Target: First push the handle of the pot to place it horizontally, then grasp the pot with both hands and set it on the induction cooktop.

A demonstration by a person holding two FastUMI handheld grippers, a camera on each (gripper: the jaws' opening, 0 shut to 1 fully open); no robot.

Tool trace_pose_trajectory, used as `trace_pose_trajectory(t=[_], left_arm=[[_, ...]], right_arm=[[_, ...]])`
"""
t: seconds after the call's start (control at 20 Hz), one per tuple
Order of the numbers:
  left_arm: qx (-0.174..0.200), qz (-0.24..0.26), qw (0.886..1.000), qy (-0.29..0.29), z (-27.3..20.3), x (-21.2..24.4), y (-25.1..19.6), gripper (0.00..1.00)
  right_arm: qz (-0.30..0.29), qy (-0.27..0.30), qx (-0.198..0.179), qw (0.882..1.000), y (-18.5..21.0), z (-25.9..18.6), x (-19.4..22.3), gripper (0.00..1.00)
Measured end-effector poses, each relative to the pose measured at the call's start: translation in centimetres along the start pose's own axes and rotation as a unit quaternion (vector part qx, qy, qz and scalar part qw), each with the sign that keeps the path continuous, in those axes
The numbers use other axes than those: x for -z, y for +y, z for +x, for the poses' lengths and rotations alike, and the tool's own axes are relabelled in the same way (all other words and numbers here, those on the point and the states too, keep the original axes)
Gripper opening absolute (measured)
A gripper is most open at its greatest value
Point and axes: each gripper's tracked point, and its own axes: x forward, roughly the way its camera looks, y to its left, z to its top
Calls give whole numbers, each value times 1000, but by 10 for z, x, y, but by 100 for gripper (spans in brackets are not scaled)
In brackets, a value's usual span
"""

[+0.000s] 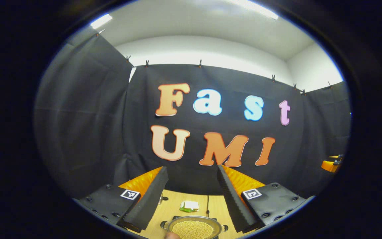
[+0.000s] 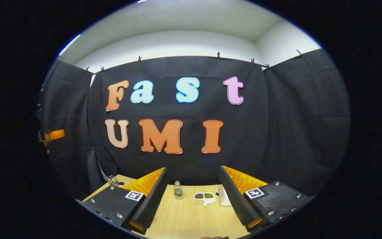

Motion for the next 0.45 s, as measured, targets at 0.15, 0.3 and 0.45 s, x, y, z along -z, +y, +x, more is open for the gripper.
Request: trace_pose_trajectory(t=[0.15,0.3,0.45], left_arm=[[21,-5,1000,-21,-41,-38,-20,98],[-1,1,999,-38,-69,-45,-22,98],[-18,15,999,-44,-90,-46,-21,98]], right_arm=[[-2,-40,11,999,-28,-32,-32,100],[-5,-70,25,997,-54,-56,-50,100],[10,-84,28,996,-64,-69,-56,95]])
